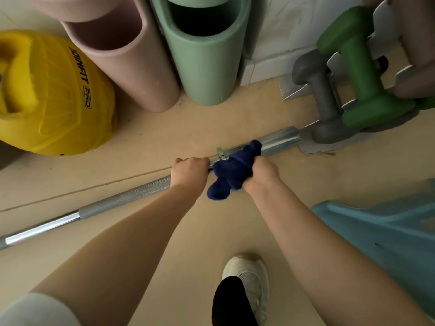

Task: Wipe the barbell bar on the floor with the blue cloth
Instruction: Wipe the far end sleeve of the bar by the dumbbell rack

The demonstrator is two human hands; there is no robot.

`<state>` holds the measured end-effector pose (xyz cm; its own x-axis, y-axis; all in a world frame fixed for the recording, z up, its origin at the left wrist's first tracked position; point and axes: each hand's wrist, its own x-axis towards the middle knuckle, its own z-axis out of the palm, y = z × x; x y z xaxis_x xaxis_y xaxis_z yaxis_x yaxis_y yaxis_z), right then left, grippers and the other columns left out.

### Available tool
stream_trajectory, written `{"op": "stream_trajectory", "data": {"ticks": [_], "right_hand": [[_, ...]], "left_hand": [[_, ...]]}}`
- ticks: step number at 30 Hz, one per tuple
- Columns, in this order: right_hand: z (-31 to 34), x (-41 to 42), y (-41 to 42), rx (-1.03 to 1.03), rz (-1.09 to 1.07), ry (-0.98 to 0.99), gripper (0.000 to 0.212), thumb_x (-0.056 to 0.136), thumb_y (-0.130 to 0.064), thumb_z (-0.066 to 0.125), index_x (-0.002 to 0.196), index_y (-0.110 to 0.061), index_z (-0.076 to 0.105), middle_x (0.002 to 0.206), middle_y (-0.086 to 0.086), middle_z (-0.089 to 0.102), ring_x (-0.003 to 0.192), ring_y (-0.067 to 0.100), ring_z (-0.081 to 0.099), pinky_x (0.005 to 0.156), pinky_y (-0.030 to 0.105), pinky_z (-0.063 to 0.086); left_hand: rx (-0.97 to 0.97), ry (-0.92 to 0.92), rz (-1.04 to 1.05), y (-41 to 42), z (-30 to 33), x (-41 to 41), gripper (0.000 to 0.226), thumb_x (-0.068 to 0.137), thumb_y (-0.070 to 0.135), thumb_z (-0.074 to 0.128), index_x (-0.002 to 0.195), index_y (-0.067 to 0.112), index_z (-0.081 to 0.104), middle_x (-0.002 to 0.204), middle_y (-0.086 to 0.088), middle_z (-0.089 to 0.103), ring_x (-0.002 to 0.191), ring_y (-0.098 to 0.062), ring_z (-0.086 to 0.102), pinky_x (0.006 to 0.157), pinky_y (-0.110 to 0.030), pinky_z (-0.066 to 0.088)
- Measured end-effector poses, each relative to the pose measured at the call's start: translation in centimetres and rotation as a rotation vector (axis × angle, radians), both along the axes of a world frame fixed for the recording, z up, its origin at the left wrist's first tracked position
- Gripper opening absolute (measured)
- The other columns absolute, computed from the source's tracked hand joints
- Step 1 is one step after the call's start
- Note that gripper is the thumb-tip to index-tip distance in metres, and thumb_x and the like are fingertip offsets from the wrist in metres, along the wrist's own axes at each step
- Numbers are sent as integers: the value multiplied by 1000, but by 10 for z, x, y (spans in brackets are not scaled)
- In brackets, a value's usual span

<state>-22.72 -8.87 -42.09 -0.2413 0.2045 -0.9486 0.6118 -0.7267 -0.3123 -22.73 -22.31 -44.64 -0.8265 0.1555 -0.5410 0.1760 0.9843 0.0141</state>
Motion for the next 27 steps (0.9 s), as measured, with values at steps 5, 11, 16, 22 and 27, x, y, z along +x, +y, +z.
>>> {"op": "stream_trajectory", "data": {"ticks": [5, 11, 16, 22, 27], "right_hand": [[-7, 1, -11, 913, 720, 526, 42, 88, 5, 37, 123, -8, 54, 122, 5, 58, 114, 18, 51, 97, 20, 36], [-31, -17, 20, 1369, 1876, 769, 37, 73, -6, 49, 107, -5, 65, 109, 16, 65, 98, 39, 58, 84, 43, 46], [-29, -36, 77, 1647, 1631, 365, 33, 80, -13, 37, 94, -7, 66, 92, 17, 65, 85, 39, 60, 72, 39, 49], [-31, -20, 40, 1445, 1843, 747, 24, 70, -2, 45, 77, -1, 68, 89, 19, 68, 85, 38, 64, 72, 38, 52], [-32, -39, 80, 1380, 1668, 716, 32, 69, -5, 47, 91, 0, 70, 101, 19, 68, 89, 39, 60, 80, 39, 51]], "left_hand": [[-20, 4, -16, 0, -4, -7, 26, 94, 10, 40, 115, 19, 53, 102, -7, 65, 94, -31, 60, 79, -31, 36], [-7, 18, -24, -1, -8, -3, 19, 94, 13, 46, 109, 19, 55, 98, -4, 68, 90, -29, 63, 72, -28, 29], [41, 38, 3, -3, -10, 1, 18, 96, 16, 47, 110, 19, 56, 99, -4, 69, 91, -27, 63, 75, -27, 31], [27, 30, 23, -3, -9, 1, 19, 95, 14, 48, 110, 19, 57, 100, -5, 69, 92, -26, 63, 77, -28, 33], [33, 27, 22, -3, -9, 0, 17, 96, 17, 47, 108, 20, 57, 99, -4, 69, 92, -27, 63, 73, -27, 28]]}}
